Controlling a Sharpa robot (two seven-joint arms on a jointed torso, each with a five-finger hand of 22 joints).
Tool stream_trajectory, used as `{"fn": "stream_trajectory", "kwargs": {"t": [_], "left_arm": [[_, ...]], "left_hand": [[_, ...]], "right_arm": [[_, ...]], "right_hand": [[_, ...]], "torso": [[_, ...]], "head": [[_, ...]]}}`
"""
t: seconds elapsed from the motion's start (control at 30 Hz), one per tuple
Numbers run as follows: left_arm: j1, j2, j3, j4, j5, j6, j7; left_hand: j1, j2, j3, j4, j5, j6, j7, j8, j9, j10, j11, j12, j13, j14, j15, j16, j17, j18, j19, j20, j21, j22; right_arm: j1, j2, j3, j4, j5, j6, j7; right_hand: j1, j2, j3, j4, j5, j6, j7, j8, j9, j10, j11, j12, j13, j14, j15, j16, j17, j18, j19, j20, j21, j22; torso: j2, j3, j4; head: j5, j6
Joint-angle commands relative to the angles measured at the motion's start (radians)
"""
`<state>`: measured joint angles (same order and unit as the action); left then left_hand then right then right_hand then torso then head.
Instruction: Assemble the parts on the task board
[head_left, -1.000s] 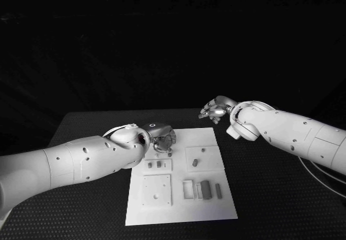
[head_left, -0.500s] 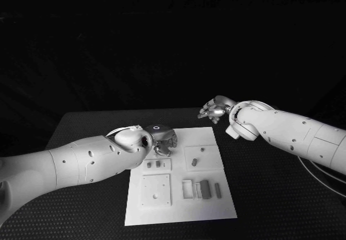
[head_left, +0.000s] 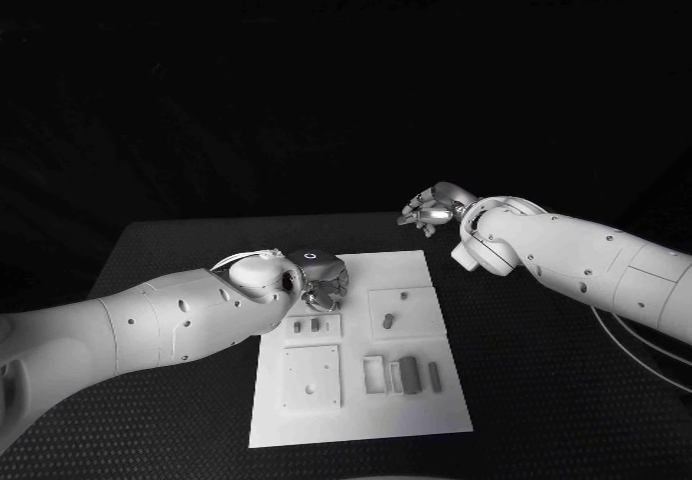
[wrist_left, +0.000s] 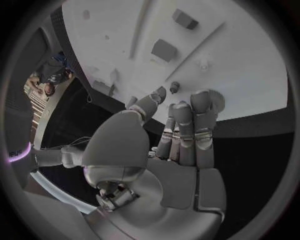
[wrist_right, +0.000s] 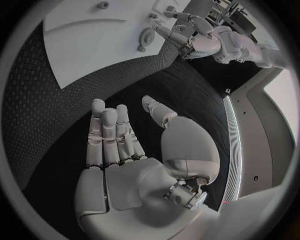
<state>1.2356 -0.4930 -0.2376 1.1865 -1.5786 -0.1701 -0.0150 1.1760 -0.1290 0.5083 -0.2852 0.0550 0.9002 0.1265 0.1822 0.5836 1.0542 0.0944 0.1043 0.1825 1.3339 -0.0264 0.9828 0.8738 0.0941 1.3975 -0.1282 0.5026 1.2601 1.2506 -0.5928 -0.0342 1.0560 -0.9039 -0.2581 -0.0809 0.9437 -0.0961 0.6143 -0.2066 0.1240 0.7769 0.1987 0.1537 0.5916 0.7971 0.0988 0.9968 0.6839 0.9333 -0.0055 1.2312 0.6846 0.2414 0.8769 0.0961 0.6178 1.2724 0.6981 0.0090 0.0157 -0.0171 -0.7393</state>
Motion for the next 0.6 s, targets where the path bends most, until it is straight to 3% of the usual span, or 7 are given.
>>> {"fn": "stream_trajectory", "kwargs": {"t": [0.03,0.1,0.17,0.3,0.37,0.6], "left_arm": [[-0.005,0.004,0.000,0.000,-0.028,0.016,0.011],[-0.007,0.006,0.000,-0.002,-0.028,0.013,0.011],[-0.009,0.008,0.000,-0.007,-0.030,0.014,0.009],[-0.014,0.012,0.000,-0.017,-0.041,-0.005,0.009],[-0.018,0.014,0.000,-0.023,-0.044,-0.005,0.011],[-0.027,0.018,0.001,-0.027,-0.041,-0.031,0.019]], "left_hand": [[0.010,0.015,0.017,0.002,0.006,0.009,0.004,0.003,-0.001,0.021,-0.003,0.006,0.002,-0.003,0.002,0.008,-0.003,0.091,-0.001,0.007,0.004,0.003],[0.013,0.018,0.027,0.005,0.014,0.017,0.005,0.007,-0.001,0.032,-0.006,0.008,0.003,-0.003,0.000,0.010,-0.005,0.090,-0.001,0.007,0.005,0.005],[0.013,0.019,0.033,0.006,0.015,0.021,0.005,0.009,-0.003,0.038,-0.007,0.008,0.003,-0.004,-0.001,0.012,-0.007,0.089,-0.001,0.006,0.005,0.007],[0.012,0.020,0.037,0.007,0.016,0.022,0.005,0.010,-0.004,0.040,-0.007,0.007,0.003,-0.004,-0.001,0.013,-0.008,0.088,-0.001,0.006,0.005,0.008],[0.011,0.025,0.044,0.009,0.025,0.022,0.007,0.010,-0.007,0.042,-0.007,0.005,0.002,-0.005,-0.002,0.015,-0.011,0.087,-0.001,0.005,0.005,0.010],[0.010,0.034,0.054,0.010,0.031,0.024,0.008,0.011,-0.010,0.046,-0.008,0.002,0.001,-0.006,-0.002,0.018,-0.015,0.086,0.000,0.004,0.006,0.013]], "right_arm": [[0.000,0.003,0.000,0.000,0.078,-0.055,0.065],[0.000,0.005,0.000,-0.003,0.078,-0.054,0.064],[0.000,0.007,0.000,-0.004,0.084,-0.055,0.067],[0.000,0.009,0.000,-0.005,0.094,-0.050,0.073],[0.000,0.010,0.000,-0.004,0.096,-0.047,0.075],[0.000,0.011,0.000,-0.001,0.098,-0.045,0.077]], "right_hand": [[-0.011,-0.001,0.010,-0.003,0.001,-0.012,0.021,0.001,0.002,-0.031,0.016,-0.079,-0.065,-0.035,0.017,-0.112,-0.052,-0.019,-0.060,0.025,-0.071,-0.037],[-0.019,-0.001,0.020,-0.006,0.002,-0.016,0.027,0.008,0.007,-0.056,0.037,-0.182,-0.148,-0.081,0.052,-0.239,-0.105,-0.035,-0.132,0.047,-0.145,-0.076],[-0.007,0.004,0.020,-0.018,0.002,-0.025,0.028,0.020,0.012,-0.021,0.053,-0.287,-0.255,-0.099,0.106,-0.398,-0.172,-0.051,-0.203,0.068,-0.218,-0.107],[-0.001,0.008,0.003,-0.016,0.002,-0.030,0.029,0.033,0.012,-0.003,0.064,-0.372,-0.352,-0.117,0.137,-0.543,-0.207,-0.066,-0.262,0.087,-0.277,-0.120],[0.001,0.010,-0.004,-0.012,0.002,-0.031,0.029,0.038,0.009,0.008,0.066,-0.398,-0.386,-0.115,0.144,-0.591,-0.211,-0.070,-0.275,0.092,-0.292,-0.116],[0.007,0.015,-0.012,-0.009,0.002,-0.031,0.029,0.045,0.004,0.027,0.067,-0.427,-0.428,-0.107,0.150,-0.646,-0.211,-0.072,-0.286,0.095,-0.309,-0.105]], "torso": [[0.000,0.0005,0.0014],[-0.001,0.0001,0.0013],[0.000,-0.0005,0.0023],[-0.001,0.0000,0.0034],[-0.001,0.0007,0.0030],[-0.001,-0.0008,-0.0005]], "head": [[0.000,-0.002],[0.000,-0.003],[0.000,-0.004],[0.003,-0.005],[0.003,-0.006],[0.004,-0.009]]}}
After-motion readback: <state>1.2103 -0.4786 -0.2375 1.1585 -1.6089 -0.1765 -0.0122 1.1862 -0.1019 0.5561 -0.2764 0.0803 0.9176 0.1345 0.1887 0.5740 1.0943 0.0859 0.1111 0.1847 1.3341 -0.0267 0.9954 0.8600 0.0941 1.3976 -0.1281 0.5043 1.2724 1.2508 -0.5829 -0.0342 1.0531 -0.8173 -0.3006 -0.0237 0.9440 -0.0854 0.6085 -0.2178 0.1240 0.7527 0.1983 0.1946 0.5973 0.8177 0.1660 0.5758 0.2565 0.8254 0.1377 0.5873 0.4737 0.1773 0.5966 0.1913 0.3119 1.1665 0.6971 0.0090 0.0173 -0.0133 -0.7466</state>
